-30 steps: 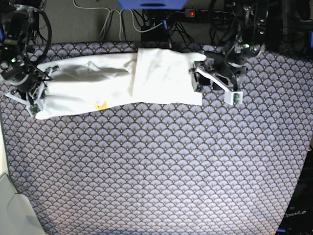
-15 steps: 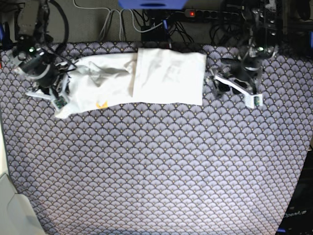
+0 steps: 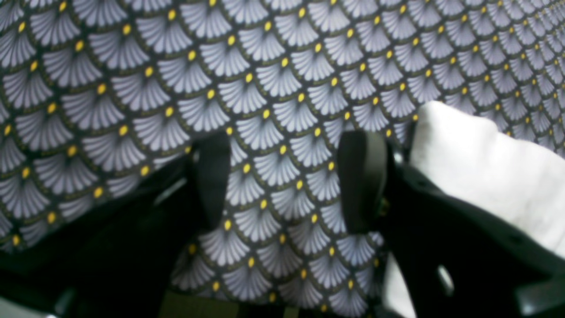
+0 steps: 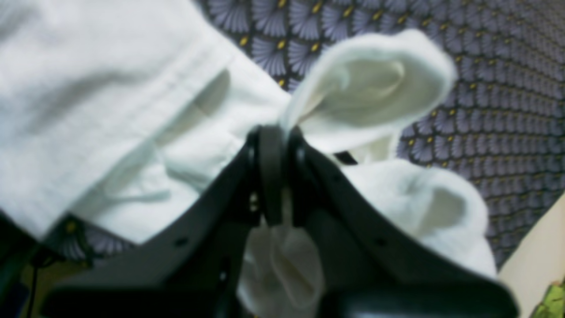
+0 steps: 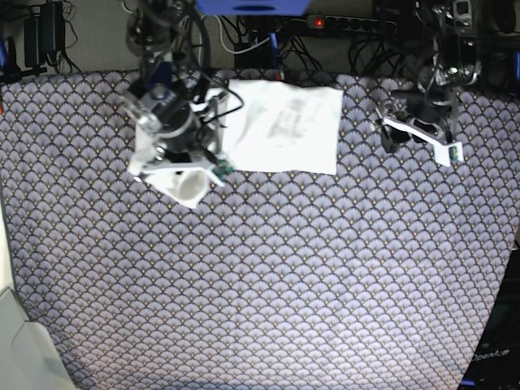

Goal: Fold the T-shirt properly
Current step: 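Lift the strip's other end with the right gripper and fold it over the middle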

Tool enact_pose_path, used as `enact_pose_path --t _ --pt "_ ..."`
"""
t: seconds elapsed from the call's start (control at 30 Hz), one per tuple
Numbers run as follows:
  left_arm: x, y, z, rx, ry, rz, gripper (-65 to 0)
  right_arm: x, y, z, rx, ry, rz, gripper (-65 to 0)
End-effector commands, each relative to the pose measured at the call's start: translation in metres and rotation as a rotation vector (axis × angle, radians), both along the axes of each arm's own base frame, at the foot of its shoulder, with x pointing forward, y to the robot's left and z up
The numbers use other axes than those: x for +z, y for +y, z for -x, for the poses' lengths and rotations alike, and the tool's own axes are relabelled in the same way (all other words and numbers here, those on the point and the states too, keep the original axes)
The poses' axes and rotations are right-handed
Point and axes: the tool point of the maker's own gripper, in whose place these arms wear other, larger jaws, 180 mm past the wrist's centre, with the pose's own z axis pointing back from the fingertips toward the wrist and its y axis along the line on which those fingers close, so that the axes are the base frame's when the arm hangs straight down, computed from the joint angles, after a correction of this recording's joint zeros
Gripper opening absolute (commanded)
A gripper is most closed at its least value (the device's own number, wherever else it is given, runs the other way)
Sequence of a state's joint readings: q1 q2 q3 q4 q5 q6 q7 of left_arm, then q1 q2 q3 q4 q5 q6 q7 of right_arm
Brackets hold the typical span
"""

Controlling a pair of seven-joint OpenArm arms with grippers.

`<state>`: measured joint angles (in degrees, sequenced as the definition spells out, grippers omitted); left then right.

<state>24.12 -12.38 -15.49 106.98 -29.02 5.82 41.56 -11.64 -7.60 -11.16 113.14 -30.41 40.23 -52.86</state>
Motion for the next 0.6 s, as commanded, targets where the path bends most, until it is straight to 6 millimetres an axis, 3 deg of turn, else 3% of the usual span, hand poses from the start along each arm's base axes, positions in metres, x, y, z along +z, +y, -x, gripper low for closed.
enact_pose_path --t 0.0,0.13,0.37,0.5,0.57 --pt "0.01 0.003 -0.005 -0.003 -0.041 -0.012 -27.0 0.014 0.006 -0.01 -0.001 -0.052 -0.001 -65.0" --pt "0.01 0.003 -0.004 -0.003 -0.039 -0.014 -27.0 0.015 0.012 -0.008 0.035 -0.062 0.066 -65.0" --pt "0.01 0.004 -0.004 -0.003 -0.039 -0.018 -27.0 0.006 0.046 0.018 0.136 0.0 0.076 -65.0" --pt "0.009 0.004 -0.003 -0.002 -0.037 -0.02 -27.0 0.008 0.065 0.024 0.192 -0.006 0.061 -65.0" --pt "0.013 0.017 -0.004 0.027 -0.045 -0.036 -27.0 0.011 0.073 0.025 0.216 -0.013 0.052 -65.0"
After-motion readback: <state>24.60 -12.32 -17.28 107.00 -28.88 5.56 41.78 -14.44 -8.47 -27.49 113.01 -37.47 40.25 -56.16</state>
